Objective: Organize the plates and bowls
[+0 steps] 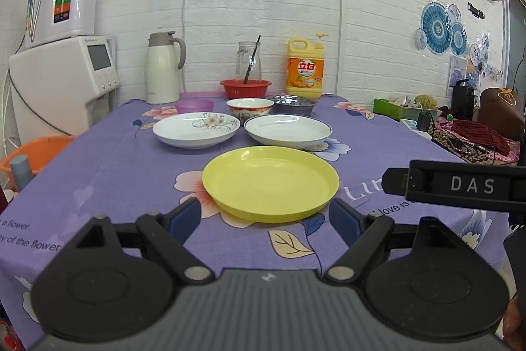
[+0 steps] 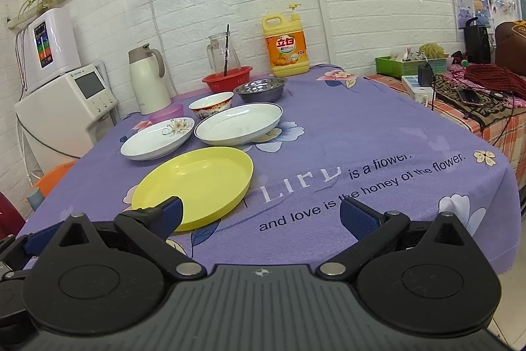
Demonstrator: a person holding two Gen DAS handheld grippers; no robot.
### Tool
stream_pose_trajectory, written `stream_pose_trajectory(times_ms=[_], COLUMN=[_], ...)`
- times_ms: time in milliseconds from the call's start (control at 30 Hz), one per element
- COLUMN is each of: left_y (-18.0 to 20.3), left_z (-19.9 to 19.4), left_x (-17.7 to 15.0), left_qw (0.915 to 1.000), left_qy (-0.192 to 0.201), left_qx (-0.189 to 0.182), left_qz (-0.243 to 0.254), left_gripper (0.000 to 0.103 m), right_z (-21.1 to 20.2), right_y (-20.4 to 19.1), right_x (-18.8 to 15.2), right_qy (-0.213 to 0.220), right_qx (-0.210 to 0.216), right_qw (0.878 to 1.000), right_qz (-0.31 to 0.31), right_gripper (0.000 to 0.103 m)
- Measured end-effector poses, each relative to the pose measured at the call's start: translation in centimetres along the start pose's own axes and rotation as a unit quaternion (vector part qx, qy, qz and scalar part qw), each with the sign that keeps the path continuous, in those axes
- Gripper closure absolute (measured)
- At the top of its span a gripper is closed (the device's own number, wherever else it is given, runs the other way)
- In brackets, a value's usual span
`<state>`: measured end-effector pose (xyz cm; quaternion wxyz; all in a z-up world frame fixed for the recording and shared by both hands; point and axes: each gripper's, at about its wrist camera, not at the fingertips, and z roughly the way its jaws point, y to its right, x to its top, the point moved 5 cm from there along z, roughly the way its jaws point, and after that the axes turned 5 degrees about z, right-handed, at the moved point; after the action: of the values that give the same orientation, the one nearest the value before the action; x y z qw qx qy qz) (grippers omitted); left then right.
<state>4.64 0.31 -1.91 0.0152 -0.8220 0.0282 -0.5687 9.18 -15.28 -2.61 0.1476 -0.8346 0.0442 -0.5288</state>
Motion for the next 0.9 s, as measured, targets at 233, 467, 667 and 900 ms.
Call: stream_pose_trajectory(times_ms=[233, 467, 667, 900], left_y=[-0.01, 0.0, 0.04, 0.03], left_z=[-0.26, -0.28, -0.33, -0.36], left_x=[0.08, 0.07, 0.15, 0.14], left_qw=[1.0, 1.0, 1.0, 1.0], left_qy=[0.003, 0.004, 0.004, 0.005], left_qx=[-0.003, -0.003, -0.005, -0.006], left_qz=[-0.004, -0.004, -0.003, -0.003], left_gripper=[0.02, 0.02, 0.02, 0.02], right_z=[0.03, 0.05, 0.05, 0.01], right_y=[-0.22, -0.25, -0.33, -0.47], right_x=[-0.17, -0.16, -0.17, -0.27], right_qy=[-0.002, -0.002, -0.002, -0.003], right_qx=[0.002, 0.002, 0.003, 0.005], right_qw=[1.0, 1.0, 1.0, 1.0], right_qz=[0.0, -0.001, -0.002, -0.003], right_gripper=[0.0, 0.0, 0.0, 0.0])
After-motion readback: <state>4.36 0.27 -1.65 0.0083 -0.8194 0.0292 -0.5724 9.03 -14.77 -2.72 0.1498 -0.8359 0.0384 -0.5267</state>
